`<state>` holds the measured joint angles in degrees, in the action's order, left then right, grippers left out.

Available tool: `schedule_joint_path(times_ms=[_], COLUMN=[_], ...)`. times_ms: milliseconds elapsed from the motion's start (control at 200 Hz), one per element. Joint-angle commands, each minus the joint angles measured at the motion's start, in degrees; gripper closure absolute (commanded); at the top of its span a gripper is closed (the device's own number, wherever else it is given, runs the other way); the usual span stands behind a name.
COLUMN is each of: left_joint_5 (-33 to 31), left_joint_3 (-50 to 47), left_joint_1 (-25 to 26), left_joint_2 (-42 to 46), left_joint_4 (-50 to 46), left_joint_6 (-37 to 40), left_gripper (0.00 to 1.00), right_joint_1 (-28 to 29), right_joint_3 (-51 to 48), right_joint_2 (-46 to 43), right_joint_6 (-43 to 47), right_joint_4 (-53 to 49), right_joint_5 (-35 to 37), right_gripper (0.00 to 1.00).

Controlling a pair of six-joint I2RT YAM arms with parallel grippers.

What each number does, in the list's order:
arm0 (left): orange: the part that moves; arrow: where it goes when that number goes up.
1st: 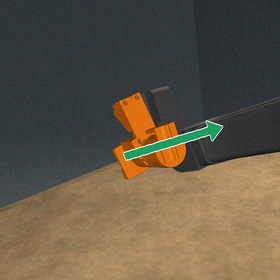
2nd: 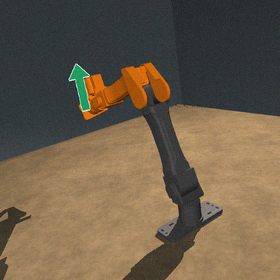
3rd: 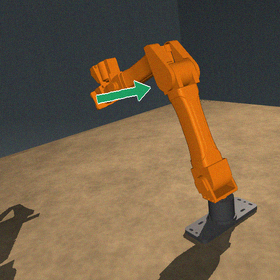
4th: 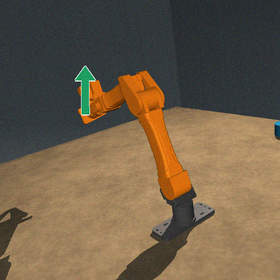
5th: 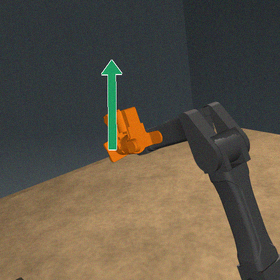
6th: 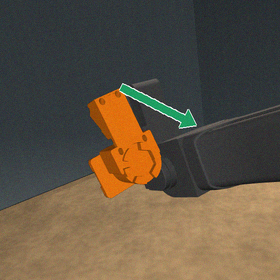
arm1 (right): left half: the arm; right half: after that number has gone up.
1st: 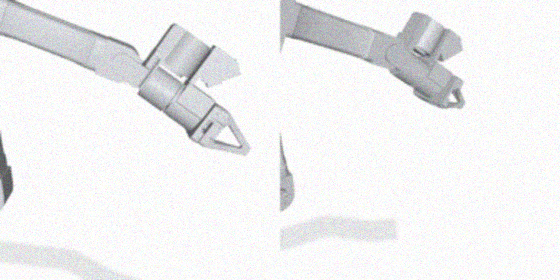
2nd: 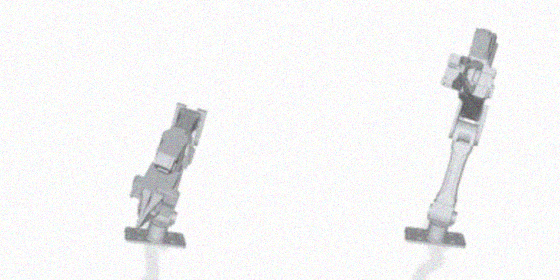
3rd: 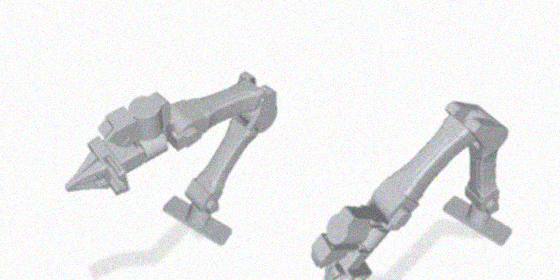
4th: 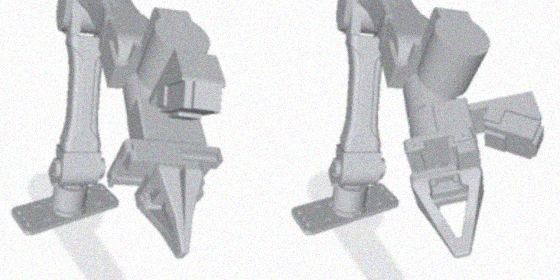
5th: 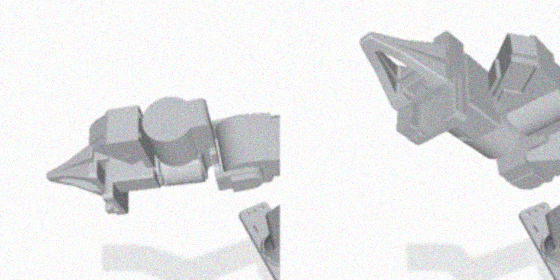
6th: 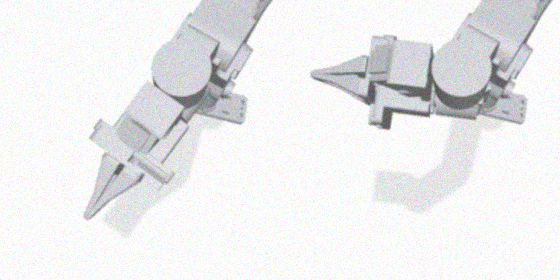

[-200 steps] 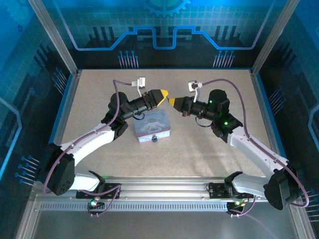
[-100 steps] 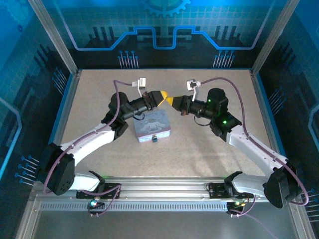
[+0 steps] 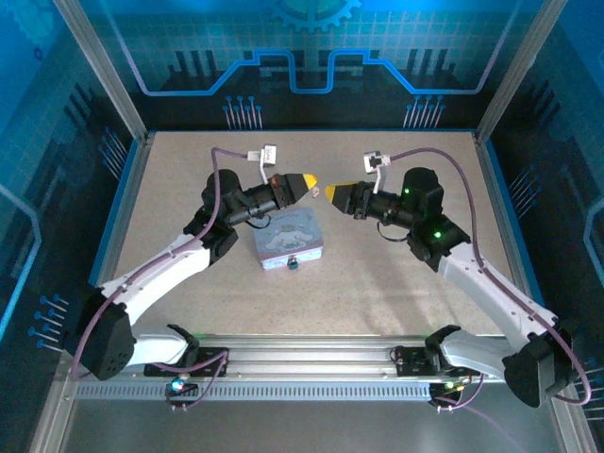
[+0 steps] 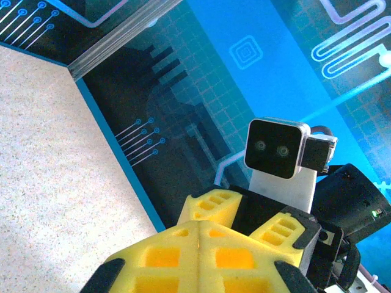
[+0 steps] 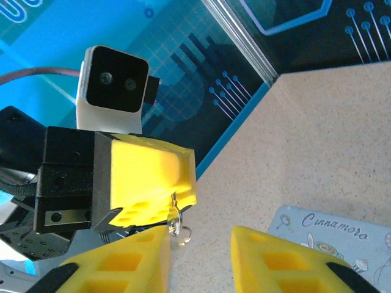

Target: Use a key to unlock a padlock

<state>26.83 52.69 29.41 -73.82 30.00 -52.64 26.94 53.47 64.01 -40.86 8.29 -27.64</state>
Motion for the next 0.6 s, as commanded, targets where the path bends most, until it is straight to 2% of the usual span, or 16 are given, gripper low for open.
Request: schedule_joint_path(times_ms=[0, 155, 595], left_joint_5=[-0.3, -0.1, -0.25], left_joint_3=[1.89, 1.81, 1.37], left_joint_1=[0.32, 0.33, 0.31], left_joint_2=[1.75, 1.8, 1.84], left_joint_4=[-2.41, -2.13, -1.34], left_joint_6=[3.29, 3.06, 2.62], left_gripper=[1.0, 1.0, 1.0], right_joint_1=[-0.4, 0.13, 2.98], right_joint_3=[0.26, 0.88, 3.71], right_joint_2=[-0.26, 1.62, 5.37], right_joint_6=[1.05, -0.61, -0.53], right_joint_4=[0.2, 3.21, 3.39], right_joint_5=[-2.39, -4.11, -4.69], right_gripper=[0.65, 0.65, 0.66])
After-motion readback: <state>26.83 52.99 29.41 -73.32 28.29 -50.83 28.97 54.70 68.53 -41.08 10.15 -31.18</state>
